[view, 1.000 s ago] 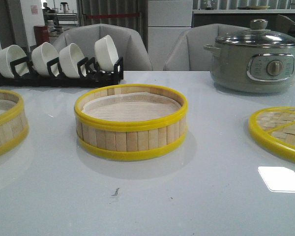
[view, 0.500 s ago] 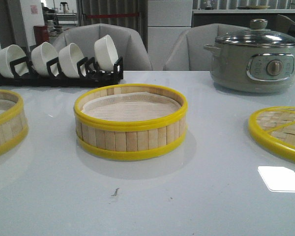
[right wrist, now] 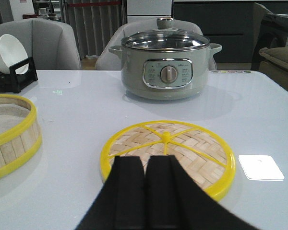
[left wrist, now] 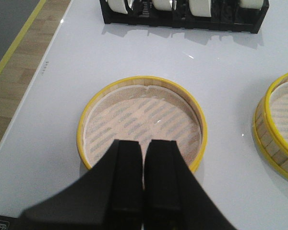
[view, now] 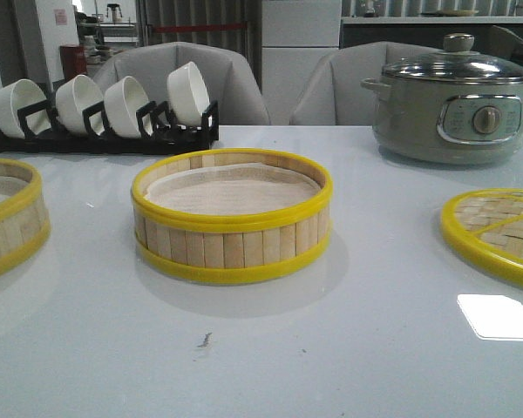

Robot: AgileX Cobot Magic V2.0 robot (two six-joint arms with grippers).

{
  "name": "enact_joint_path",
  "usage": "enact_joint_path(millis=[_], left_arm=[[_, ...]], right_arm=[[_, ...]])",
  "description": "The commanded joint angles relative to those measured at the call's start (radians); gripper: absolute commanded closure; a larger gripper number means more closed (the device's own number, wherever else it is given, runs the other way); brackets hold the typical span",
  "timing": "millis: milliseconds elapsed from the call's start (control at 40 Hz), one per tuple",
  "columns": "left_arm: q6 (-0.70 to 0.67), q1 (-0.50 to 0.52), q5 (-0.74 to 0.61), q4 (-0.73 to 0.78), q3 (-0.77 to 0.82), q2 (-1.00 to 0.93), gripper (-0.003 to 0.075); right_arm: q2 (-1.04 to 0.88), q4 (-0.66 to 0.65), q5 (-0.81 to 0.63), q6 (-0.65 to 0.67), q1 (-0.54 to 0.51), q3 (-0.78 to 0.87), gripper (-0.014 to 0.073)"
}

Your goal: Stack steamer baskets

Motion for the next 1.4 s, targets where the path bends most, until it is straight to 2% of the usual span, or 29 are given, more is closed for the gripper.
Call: enact_joint_path(millis=[0,675,875,975,1050,1150,1250,1375], left_arm=[[0.000,-0.007,-0.081,0.010,-0.030,-0.007,0.0628],[-0.002,-0.007,-0.140,-0.044,-0.030,-0.006,0.0628],[-0.002,-0.007,-0.134,-0.055,-0.030,-0.006,0.0628],[-0.002,-0.007,-0.132,-0.059,-0.030,-0.006,0.0628],[-0.002,-0.007,-0.134,-0.059,-0.030,-0.006,0.0628],[-0.002,-0.007,-0.137,-0.059,-0.030,-0.006,0.0628],[-0.002,-0.007,-0.137,-0.059,-0.030,-0.006,0.0628],[-0.002,-0.007,-0.137,-0.059,-0.030,-0.006,0.0628]], right_arm=[[-0.018,-0.012,-0.087,-0.009,-0.004,-0.015,0.0538],[-0.018,-0.041,-0.080,-0.010,-0.004,-0.015,0.0538],[-0.018,-0.029,-0.200,0.013,-0.004,-0.034,0.0538],[0.006,0.018,-0.096,0.112,-0.004,-0.151,0.0538],[0.083,0.022,0.060,0.123,-0.004,-0.277,0.0538],[0.254,0.022,0.197,0.123,-0.004,-0.441,0.0538],[0.431,0.022,0.268,0.123,-0.004,-0.571,0.0538],[0.551,0.028,0.282,0.123,-0.002,-0.651,0.0538]])
